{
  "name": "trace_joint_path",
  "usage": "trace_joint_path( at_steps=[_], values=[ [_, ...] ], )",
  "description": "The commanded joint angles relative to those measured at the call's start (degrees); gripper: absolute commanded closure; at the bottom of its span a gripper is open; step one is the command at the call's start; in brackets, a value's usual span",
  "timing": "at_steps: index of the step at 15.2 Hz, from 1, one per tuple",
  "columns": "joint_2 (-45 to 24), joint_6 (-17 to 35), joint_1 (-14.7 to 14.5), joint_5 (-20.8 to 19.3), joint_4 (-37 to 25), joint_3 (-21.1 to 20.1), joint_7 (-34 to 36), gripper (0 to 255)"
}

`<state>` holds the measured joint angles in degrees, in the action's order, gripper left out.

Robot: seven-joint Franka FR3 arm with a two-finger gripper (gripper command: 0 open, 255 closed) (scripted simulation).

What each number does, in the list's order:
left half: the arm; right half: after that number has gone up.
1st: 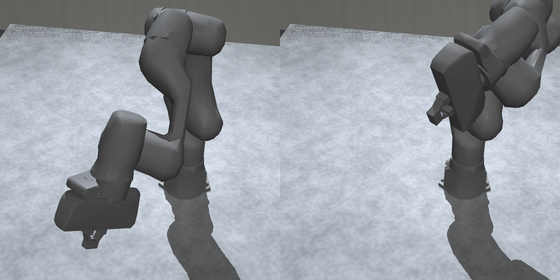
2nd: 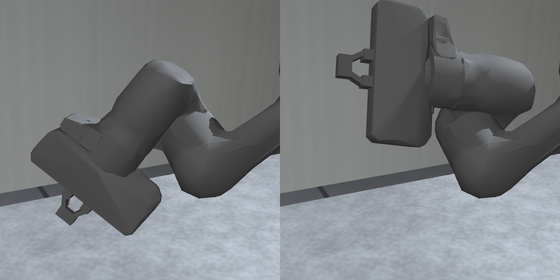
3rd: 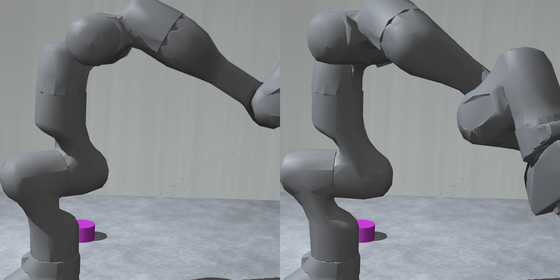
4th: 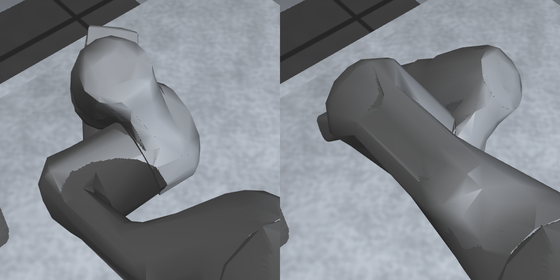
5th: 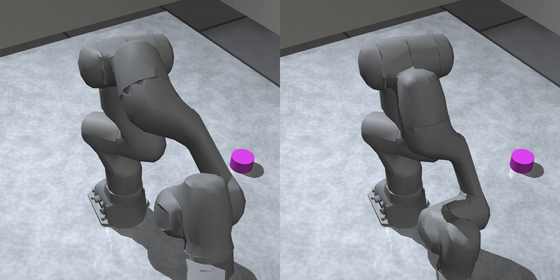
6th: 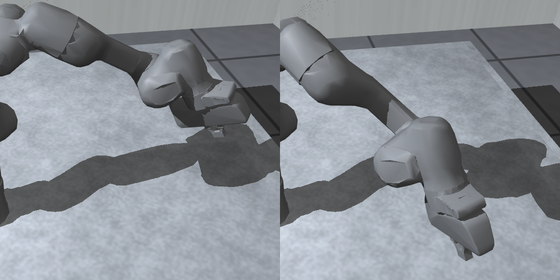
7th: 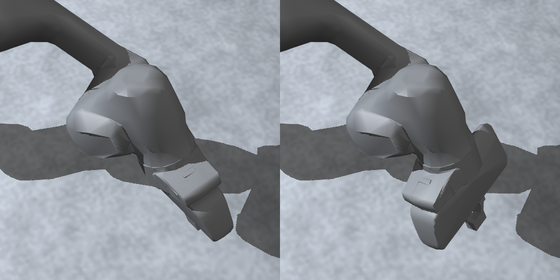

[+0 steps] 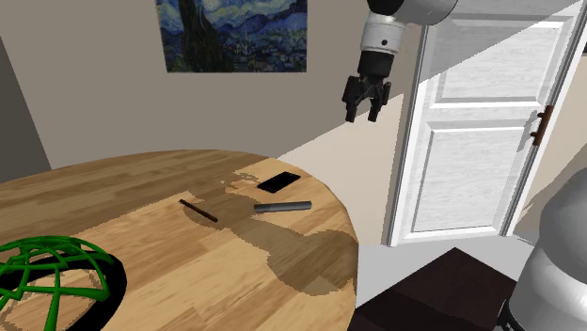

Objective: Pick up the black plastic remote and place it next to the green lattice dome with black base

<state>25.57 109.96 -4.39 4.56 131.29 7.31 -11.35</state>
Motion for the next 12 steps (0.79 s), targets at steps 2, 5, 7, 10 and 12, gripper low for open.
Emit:
trace_joint_path(
  at_steps=[2, 5, 7, 10, 12],
  values=[
    [-6.1, 3.6, -1.6, 0.2, -1.3, 1.1, -6.6, 0],
    [-12.5, 6.6, -3.0, 0.8, -3.6, 1.7, -12.7, 0],
    [-16.8, 8.4, -3.8, 1.2, -5.3, 1.9, -16.6, 0],
    [-23.2, 10.7, -4.9, 1.9, -8.3, 1.7, -22.3, 0],
    [-27.5, 12.0, -5.4, 2.3, -10.5, 1.3, -25.9, 0]
  ],
)
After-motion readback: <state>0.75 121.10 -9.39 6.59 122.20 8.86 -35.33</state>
